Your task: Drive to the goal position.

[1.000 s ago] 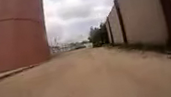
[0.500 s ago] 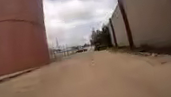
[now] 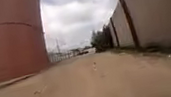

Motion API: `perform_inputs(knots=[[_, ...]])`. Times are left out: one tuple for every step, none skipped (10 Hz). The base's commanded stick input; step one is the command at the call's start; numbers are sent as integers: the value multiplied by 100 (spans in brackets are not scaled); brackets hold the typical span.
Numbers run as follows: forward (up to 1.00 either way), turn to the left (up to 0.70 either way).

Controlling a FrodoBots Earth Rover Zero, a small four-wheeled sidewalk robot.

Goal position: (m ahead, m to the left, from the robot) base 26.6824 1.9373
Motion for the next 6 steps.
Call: perform_inputs(knots=[[100, 0], [100, 0], [100, 0], [100, 0], [100, 0], [100, 0]])
